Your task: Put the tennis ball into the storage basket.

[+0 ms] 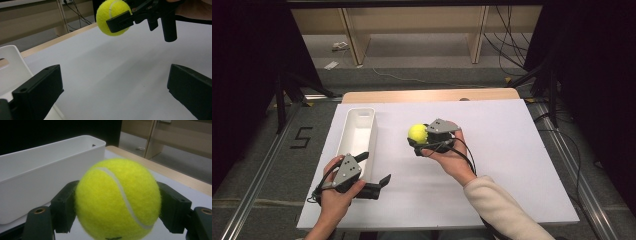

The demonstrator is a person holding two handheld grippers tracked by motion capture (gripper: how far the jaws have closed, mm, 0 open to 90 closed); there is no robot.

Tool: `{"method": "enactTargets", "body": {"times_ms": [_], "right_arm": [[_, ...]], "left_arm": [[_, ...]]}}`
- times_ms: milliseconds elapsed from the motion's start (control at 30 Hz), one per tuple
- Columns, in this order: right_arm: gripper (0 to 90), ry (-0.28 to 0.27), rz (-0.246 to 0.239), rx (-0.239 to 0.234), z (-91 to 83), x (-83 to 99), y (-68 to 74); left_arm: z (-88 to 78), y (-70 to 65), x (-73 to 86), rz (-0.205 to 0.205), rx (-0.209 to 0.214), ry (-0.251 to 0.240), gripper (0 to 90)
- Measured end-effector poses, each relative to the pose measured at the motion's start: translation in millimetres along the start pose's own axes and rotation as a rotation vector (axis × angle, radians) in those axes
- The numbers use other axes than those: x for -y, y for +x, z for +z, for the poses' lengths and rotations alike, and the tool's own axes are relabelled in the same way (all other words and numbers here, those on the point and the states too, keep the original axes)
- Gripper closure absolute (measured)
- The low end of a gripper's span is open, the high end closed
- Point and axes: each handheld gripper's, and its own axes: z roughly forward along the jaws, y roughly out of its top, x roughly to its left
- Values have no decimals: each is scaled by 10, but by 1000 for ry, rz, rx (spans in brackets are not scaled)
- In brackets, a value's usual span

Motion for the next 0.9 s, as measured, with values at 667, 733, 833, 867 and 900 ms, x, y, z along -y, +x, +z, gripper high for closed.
{"method": "enactTargets", "body": {"times_ms": [667, 733, 833, 867, 900], "right_arm": [[268, -12, 2, -14, 119, -107, 72], [268, -13, 0, -13, 128, -118, 76], [268, -14, -4, -11, 143, -134, 71], [269, -14, -5, -11, 145, -138, 69], [268, -16, -4, -10, 147, -141, 69]], "left_arm": [[-13, 23, 12, -8, -7, 0, 0], [-13, 23, 11, -8, -7, -1, 0], [-8, 20, 11, -7, -4, 1, 0], [-8, 19, 11, -9, -5, 1, 0], [-10, 18, 10, -9, -6, 0, 0]]}}
